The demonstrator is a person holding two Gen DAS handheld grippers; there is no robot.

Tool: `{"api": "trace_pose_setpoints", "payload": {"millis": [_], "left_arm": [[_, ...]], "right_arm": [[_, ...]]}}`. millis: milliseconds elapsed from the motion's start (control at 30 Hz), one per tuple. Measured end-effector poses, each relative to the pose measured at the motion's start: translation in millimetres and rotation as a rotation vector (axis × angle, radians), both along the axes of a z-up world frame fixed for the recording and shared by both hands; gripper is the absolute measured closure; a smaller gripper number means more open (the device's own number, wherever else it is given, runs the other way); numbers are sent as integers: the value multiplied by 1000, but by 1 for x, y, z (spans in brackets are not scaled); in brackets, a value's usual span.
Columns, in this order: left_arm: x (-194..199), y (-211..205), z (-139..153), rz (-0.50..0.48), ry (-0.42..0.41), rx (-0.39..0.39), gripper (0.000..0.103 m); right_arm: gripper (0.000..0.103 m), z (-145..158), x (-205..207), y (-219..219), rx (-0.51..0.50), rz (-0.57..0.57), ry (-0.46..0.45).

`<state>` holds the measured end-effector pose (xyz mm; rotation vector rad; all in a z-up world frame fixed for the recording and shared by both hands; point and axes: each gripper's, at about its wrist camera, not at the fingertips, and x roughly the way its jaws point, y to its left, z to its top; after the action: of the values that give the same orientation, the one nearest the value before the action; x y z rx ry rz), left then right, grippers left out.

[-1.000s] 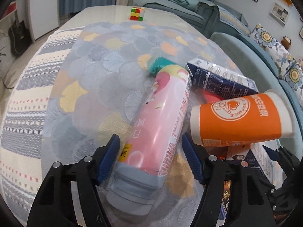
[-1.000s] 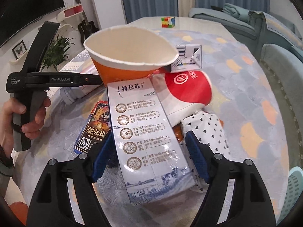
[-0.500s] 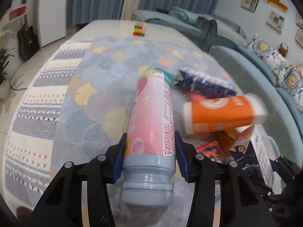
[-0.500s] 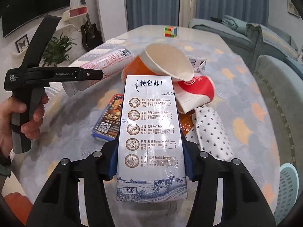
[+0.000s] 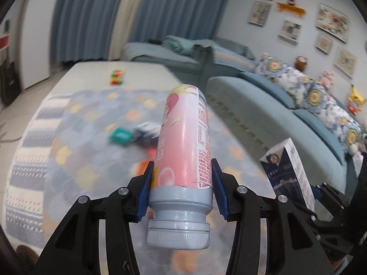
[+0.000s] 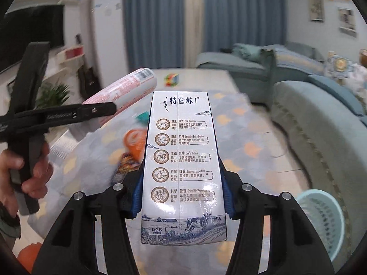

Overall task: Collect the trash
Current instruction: 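Carry carton and can over the blue basket and open both tools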

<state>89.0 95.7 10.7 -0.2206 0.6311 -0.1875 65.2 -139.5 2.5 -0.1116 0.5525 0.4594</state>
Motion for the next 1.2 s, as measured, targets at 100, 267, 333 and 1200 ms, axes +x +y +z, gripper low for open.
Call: {"api": "trace_pose_setpoints", "payload": {"millis": [100, 267, 333, 1200], "left_arm": [[-1, -39, 18, -66, -35, 2, 58], [1, -101, 33, -168, -62, 15, 58], [3, -130, 34, -209, -63, 22, 58], [41, -343, -104, -575, 301, 92, 58]], "right_arm": [[52, 11, -6, -31, 5, -85, -32], [52, 16, -9, -87, 9, -220, -45], [52, 13, -12, -112, 1, -281, -44], [52, -151, 13, -299, 104, -760, 517]]}}
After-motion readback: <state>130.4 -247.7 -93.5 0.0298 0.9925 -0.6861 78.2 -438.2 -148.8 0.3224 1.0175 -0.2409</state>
